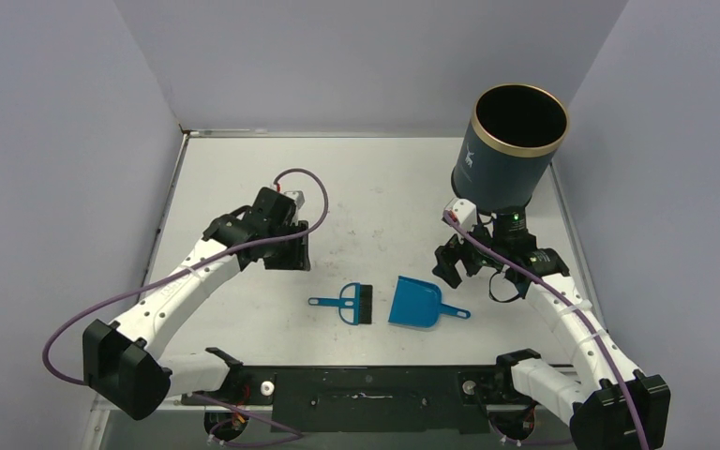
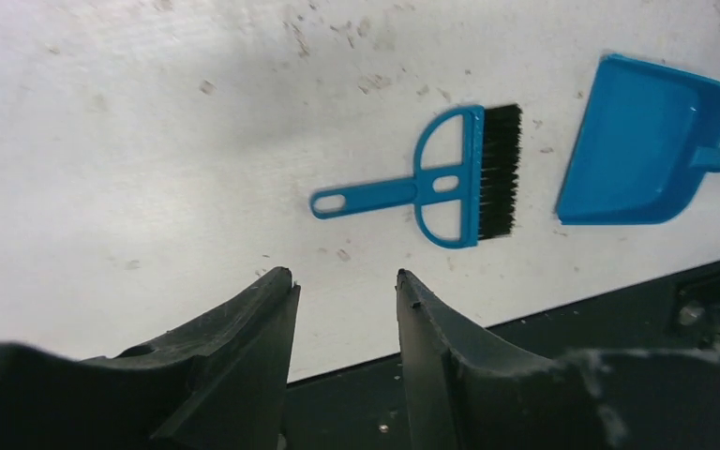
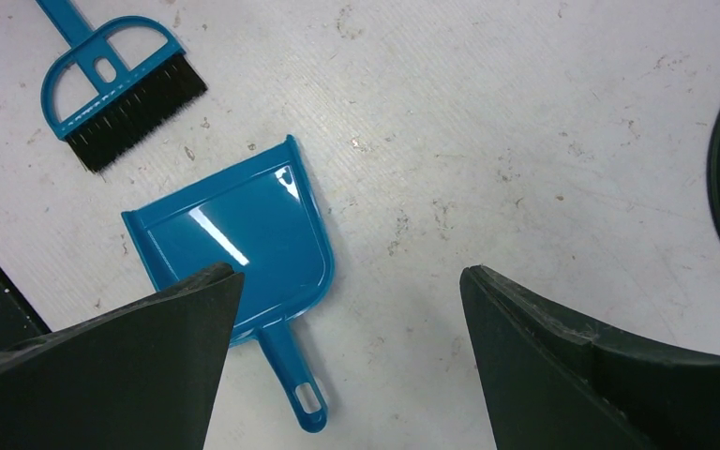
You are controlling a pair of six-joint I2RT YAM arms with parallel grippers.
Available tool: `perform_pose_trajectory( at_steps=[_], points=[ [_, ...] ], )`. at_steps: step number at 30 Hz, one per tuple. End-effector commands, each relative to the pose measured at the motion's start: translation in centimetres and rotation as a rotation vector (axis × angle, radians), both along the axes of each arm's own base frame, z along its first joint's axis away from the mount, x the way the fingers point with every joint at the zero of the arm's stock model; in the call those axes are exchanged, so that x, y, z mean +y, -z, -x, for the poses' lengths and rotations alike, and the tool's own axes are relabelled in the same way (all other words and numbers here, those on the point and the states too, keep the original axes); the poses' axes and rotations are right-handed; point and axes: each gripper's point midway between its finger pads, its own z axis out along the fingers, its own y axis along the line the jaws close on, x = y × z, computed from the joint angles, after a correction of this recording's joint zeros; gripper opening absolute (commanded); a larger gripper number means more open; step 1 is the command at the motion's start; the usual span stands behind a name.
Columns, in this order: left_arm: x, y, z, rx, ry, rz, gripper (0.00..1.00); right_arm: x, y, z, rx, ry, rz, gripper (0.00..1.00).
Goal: Sweep away the paper scraps from the table
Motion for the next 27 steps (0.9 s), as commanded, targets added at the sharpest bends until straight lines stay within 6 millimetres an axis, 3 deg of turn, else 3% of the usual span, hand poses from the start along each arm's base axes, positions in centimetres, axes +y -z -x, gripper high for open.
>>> perform_pose_trajectory(
  at_steps=[1, 7, 8, 9, 10, 15, 18, 21, 27],
  points=[
    [2.5, -3.0, -2.3, -0.151, 0.025, -0.173, 0.41, 0.2, -1.1, -0.6, -0.054, -0.018, -0.024, 0.90],
    [0.8, -10.4, -7.4, -0.528, -0.017, -0.058, 0.44, -0.5, -0.7, -1.7, -0.053, 0.050, -0.008, 0.90],
    [0.9, -11.2, -8.0, -0.585, -0.028, -0.059, 0.49, -0.7, -0.5, -2.1, -0.053, 0.082, -0.003, 0.90],
    [1.2, -11.6, -8.5, -0.628, -0.055, -0.076, 0.90, -1.0, -0.4, -2.7, -0.059, 0.120, 0.000, 0.90],
    [1.5, -11.4, -8.8, -0.648, -0.068, -0.096, 0.98, -1.5, -0.4, -3.5, -0.068, 0.177, 0.007, 0.90],
    [2.2, -8.0, -9.0, -0.708, -0.059, -0.122, 0.96, -3.4, -2.8, -7.4, -0.137, 0.398, 0.000, 0.90],
    [4.3, -7.9, -8.7, -0.742, -0.184, -0.124, 0.96, -5.1, -4.0, -9.4, -0.197, 0.562, -0.019, 0.90],
    [5.1, -8.2, -8.1, -0.778, -0.233, -0.108, 0.96, -6.5, -3.3, -9.8, -0.216, 0.630, 0.024, 0.90],
    [3.5, -7.1, -7.8, -0.768, -0.136, -0.063, 0.96, -6.9, -3.6, -8.9, -0.263, 0.592, 0.047, 0.90]
  ],
)
